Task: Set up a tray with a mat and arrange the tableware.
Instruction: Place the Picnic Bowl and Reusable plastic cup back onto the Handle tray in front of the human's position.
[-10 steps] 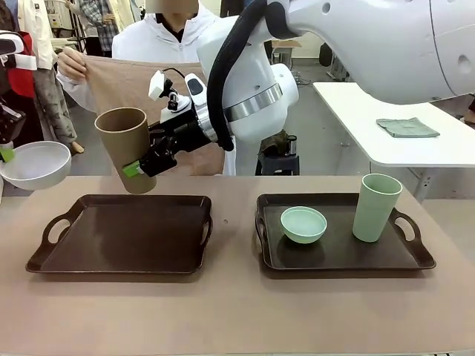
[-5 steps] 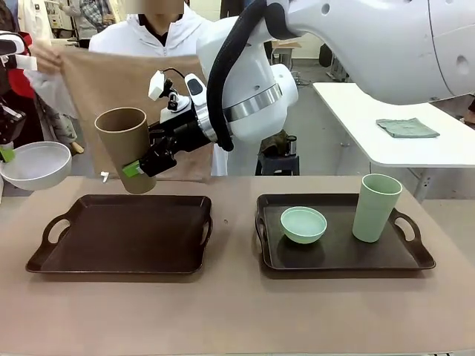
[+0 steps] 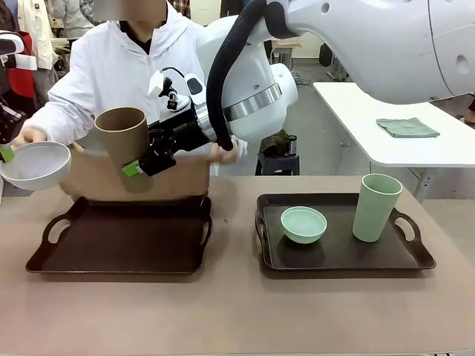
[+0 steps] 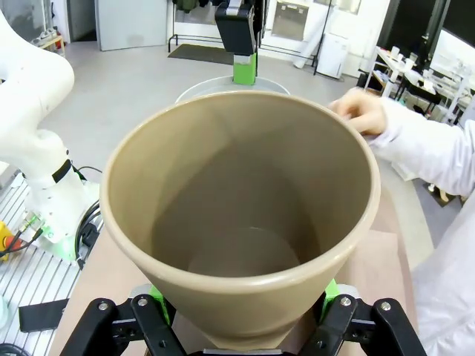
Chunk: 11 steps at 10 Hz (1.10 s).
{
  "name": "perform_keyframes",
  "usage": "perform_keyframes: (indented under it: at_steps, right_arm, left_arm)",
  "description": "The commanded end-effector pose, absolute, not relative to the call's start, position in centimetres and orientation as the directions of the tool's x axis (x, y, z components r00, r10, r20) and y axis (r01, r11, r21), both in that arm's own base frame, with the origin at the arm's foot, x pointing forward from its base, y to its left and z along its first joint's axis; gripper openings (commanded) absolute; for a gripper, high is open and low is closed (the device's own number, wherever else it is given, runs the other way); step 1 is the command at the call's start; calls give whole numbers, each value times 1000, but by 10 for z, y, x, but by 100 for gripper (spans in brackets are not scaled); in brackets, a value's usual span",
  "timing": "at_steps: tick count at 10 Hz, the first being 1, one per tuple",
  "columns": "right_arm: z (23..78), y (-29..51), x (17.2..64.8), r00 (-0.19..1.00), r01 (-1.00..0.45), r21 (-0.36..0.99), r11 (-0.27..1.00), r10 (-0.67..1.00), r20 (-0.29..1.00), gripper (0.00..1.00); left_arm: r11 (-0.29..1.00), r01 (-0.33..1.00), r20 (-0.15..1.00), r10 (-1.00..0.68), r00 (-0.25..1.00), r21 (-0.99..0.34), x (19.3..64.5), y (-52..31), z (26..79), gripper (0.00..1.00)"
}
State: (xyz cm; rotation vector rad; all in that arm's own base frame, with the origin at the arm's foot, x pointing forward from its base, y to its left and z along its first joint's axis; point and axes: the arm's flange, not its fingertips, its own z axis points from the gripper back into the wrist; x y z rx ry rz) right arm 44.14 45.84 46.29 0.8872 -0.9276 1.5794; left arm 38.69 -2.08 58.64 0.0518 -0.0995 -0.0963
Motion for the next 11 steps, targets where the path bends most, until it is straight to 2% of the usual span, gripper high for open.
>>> perform_keyframes:
  at_steps: [1, 11]
  right_arm:
    - [463, 461, 442, -186, -978, -131, -160, 399, 898, 24]
    - [463, 461, 442, -186, -978, -131, -160, 399, 898, 24]
  left_arm:
    - [995, 93, 110, -97, 989, 47, 387, -22, 586, 0]
    - [995, 93, 110, -97, 989, 47, 387, -22, 586, 0]
